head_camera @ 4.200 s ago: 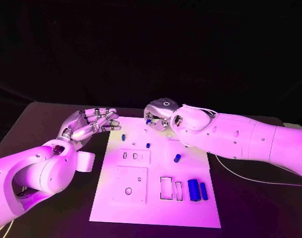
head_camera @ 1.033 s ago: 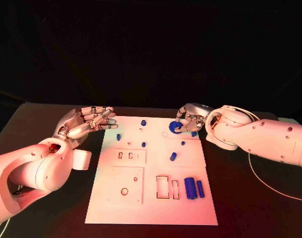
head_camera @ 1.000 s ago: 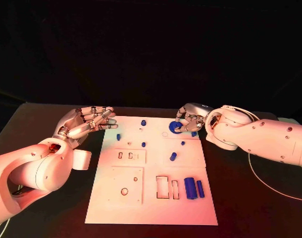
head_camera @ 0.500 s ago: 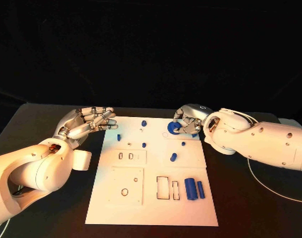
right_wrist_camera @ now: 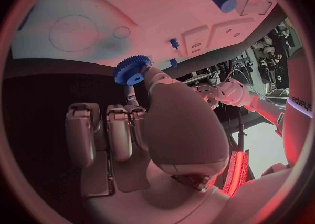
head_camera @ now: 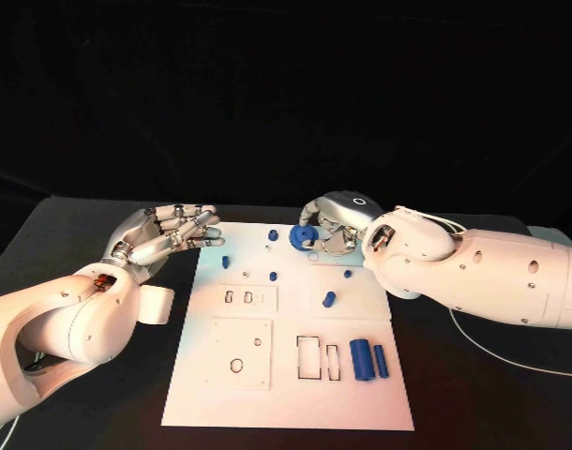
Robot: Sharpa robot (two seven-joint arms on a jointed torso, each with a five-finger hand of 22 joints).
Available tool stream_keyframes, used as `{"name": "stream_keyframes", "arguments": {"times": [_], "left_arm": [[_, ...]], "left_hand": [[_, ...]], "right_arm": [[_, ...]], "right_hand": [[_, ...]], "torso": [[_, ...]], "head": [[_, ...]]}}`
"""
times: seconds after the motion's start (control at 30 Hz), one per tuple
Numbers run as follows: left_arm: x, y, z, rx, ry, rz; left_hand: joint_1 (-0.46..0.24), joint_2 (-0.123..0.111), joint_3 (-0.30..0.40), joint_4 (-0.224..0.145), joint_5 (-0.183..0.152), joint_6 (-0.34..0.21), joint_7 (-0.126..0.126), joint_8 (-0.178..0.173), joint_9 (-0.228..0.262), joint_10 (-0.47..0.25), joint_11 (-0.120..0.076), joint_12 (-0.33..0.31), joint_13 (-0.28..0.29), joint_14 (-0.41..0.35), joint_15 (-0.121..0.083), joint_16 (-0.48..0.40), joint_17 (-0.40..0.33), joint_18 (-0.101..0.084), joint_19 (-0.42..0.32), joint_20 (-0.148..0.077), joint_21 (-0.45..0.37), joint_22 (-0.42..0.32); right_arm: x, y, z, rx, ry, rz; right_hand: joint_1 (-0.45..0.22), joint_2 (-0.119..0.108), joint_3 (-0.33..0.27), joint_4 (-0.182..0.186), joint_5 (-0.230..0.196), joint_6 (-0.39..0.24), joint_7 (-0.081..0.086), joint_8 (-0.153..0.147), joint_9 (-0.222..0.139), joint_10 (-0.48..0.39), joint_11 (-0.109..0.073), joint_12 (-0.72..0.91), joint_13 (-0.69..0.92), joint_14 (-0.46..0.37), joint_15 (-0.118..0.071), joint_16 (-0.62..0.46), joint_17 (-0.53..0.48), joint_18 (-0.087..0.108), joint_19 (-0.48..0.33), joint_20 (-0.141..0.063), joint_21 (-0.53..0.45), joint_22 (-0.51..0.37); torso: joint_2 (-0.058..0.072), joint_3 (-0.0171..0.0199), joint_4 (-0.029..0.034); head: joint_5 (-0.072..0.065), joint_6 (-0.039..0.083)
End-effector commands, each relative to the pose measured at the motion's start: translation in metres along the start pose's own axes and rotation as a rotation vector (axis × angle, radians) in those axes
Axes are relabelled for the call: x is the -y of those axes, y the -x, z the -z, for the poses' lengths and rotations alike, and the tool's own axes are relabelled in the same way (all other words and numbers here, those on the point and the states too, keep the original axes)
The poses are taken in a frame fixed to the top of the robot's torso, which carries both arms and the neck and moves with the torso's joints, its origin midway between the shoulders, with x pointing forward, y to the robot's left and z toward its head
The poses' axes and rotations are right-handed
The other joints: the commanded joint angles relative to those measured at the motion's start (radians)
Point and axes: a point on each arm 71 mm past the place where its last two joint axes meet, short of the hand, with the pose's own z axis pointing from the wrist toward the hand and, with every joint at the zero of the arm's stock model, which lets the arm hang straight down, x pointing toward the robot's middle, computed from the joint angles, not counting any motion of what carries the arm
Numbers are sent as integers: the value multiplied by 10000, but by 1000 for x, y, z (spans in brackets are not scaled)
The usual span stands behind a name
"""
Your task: Assemble the parts on the task board
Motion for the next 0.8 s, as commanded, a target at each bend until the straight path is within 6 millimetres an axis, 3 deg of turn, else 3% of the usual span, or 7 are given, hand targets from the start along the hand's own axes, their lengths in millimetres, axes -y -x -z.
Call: {"name": "stream_keyframes", "arguments": {"times": [0.03, 0.4, 0.8], "left_arm": [[1, -4, -1, -230, -88, 86], [1, -5, -1, -256, -89, 98], [1, -5, -1, -267, -87, 103]], "left_hand": [[86, -11, 52, 16, -44, -68, 86, -59, -9, 9, 64, -36, 1, -16, 18, -57, 14, 136, 92, -4, 15, -11], [99, -10, 79, -6, -44, -68, 82, -61, -9, 19, 61, -56, 1, -17, 16, -65, 25, 136, 95, -6, 15, -15], [99, -10, 79, -6, -44, -68, 82, -61, -9, 19, 61, -56, 1, -17, 16, -65, 25, 136, 95, -6, 15, -15]], "right_arm": [[-9, 1, -6, 407, 241, 650], [-35, -13, -31, 296, 678, 740], [-45, -25, -42, -111, 816, 814]], "right_hand": [[-82, 4, 64, -9, -29, 545, -439, -38, 23, 1041, -96, 34, 2632, 1043, -94, 33, 2635, -193, 499, -79, 52, 1759], [-115, -9, 113, -6, -52, 553, -438, -62, 20, 1041, -96, 34, 2632, 1043, -95, 33, 2635, -195, 504, -80, 57, 1767], [-215, -51, 214, 5, -102, 554, -425, -131, 11, 1041, -86, 34, 2632, 1043, -89, 33, 2635, -195, 502, -79, 54, 1769]], "torso": [[3, -9, 29], [7, -9, 26], [6, 8, 8]], "head": [[-10, -3], [61, -27], [111, -35]]}}
